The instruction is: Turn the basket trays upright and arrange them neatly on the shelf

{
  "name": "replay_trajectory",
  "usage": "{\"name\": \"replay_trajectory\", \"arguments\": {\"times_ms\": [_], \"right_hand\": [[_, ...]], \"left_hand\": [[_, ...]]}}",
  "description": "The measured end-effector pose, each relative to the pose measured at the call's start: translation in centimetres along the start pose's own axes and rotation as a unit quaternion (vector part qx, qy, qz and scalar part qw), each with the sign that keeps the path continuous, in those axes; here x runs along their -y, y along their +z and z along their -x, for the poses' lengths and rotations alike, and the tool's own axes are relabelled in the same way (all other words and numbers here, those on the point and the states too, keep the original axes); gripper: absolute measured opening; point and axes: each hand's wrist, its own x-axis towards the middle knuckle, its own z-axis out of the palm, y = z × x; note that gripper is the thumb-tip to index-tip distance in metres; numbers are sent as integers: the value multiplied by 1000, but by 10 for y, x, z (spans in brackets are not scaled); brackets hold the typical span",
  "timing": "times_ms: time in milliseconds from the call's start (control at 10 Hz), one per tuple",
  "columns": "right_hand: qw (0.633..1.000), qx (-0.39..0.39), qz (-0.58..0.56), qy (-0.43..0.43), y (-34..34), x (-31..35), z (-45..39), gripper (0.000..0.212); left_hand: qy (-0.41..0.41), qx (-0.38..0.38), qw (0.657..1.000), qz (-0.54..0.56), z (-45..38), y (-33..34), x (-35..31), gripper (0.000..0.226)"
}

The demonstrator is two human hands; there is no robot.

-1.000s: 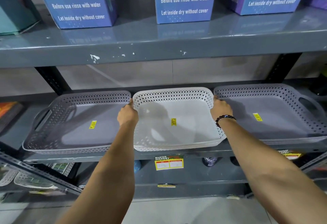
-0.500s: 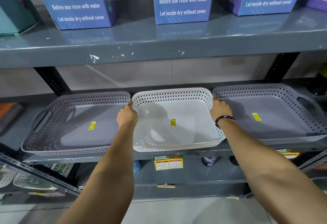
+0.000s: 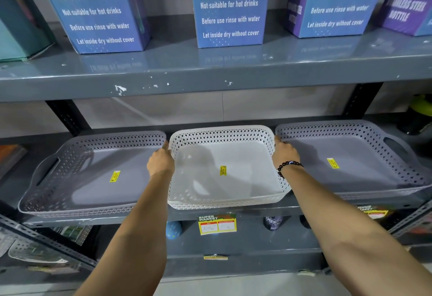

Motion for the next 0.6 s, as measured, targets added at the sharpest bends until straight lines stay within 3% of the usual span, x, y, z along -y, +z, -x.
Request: {"name": "replay_trajectory", "arguments": {"times_ms": [300, 400, 600], "right_hand": [[1000, 0, 29, -6, 3, -3, -1, 59], [1000, -10, -8, 0, -7, 2, 4, 56], [997, -78, 9, -12, -14, 24, 17, 63]], "left_hand": [[3, -6, 1000, 11, -1, 2, 5, 37], [-5, 3, 1000, 28, -1, -3, 5, 41], [-3, -31, 997, 68, 18, -14, -6, 43]]}}
